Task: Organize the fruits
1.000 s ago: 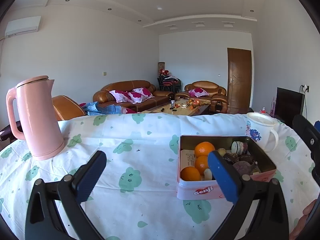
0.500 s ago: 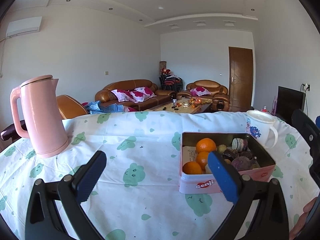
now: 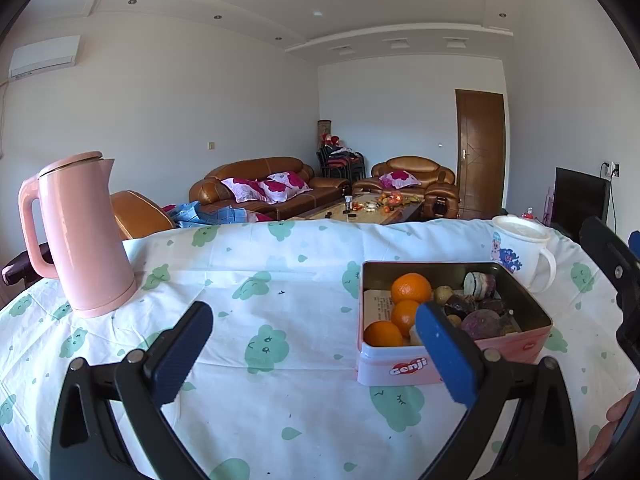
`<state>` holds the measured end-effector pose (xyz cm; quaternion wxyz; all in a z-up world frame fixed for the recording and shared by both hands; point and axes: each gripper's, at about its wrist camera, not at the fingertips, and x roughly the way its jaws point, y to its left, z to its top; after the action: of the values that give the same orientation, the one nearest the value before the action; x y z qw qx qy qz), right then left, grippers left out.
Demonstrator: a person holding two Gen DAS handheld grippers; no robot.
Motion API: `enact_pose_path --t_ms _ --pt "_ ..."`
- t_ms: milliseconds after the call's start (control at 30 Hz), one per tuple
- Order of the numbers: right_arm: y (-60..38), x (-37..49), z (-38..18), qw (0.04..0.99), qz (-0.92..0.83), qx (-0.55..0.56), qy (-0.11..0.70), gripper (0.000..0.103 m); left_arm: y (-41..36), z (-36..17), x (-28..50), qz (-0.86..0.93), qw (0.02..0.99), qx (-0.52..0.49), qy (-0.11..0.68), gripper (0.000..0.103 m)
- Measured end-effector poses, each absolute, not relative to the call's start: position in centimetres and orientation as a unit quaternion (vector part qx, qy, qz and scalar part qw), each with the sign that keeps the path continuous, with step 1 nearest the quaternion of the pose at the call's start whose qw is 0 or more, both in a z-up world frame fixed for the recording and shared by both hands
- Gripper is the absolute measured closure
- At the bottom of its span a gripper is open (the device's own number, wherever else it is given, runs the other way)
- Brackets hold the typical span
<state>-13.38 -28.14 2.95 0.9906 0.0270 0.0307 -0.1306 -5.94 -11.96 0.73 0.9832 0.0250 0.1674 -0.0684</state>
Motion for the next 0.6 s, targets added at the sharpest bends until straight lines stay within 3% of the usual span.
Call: enact_pose_path --t_ms 600 --pt "-28.18 -13.48 3.03 0.990 -0.131 0.030 0.036 0.001 -11.44 0.58 -5.75 -0.069 0.982 0.023 0.174 0.000"
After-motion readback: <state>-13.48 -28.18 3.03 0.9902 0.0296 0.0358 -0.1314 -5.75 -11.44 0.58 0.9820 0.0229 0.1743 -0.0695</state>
